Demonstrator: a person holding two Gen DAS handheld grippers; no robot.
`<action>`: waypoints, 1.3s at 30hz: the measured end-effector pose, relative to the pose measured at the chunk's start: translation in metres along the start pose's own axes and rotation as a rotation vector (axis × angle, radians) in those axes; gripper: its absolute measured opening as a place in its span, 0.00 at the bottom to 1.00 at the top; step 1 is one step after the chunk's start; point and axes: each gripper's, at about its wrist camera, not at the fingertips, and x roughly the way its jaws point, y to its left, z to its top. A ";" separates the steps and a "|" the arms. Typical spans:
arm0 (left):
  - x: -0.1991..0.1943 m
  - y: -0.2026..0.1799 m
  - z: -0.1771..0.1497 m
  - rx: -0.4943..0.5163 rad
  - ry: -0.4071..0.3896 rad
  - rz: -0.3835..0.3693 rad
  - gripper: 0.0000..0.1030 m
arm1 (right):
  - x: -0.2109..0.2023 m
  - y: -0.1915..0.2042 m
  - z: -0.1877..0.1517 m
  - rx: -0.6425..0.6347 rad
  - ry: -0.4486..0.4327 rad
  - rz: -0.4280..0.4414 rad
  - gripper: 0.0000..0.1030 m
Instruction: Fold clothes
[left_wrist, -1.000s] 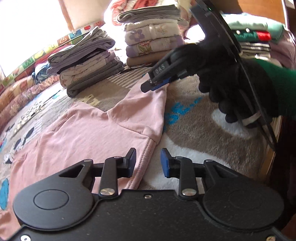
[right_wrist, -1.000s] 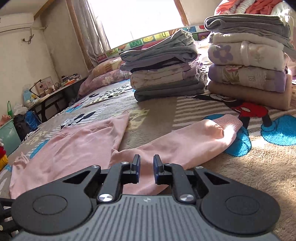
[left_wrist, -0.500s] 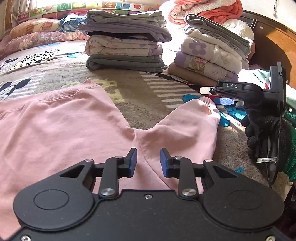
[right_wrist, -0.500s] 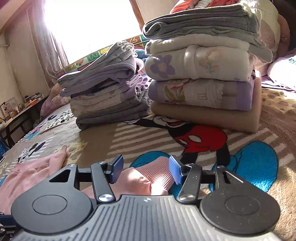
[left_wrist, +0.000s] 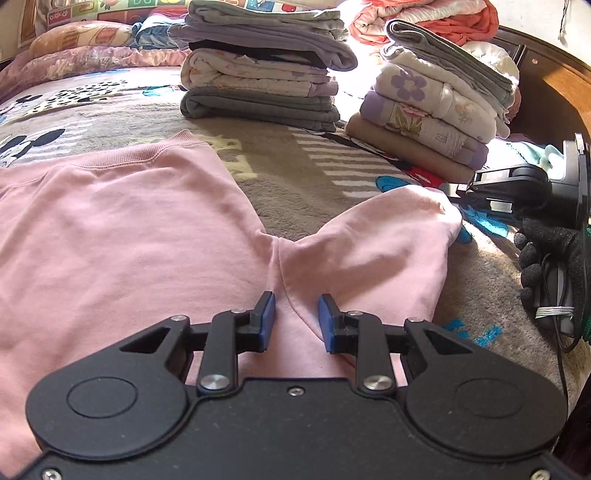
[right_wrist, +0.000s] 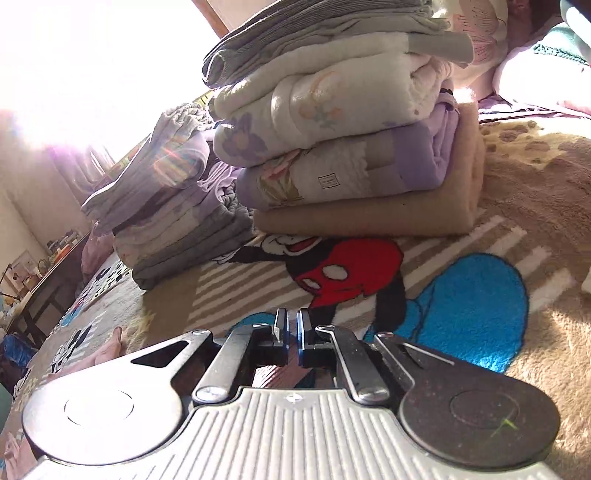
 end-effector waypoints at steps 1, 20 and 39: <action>0.000 -0.001 0.000 0.007 0.000 0.003 0.24 | 0.002 -0.001 0.000 -0.004 0.010 -0.006 0.05; 0.026 -0.037 0.036 0.098 0.017 0.001 0.25 | 0.013 0.042 -0.013 -0.344 0.089 -0.109 0.45; 0.003 -0.096 0.011 0.134 -0.101 0.001 0.25 | -0.018 0.030 -0.001 -0.307 -0.006 -0.031 0.44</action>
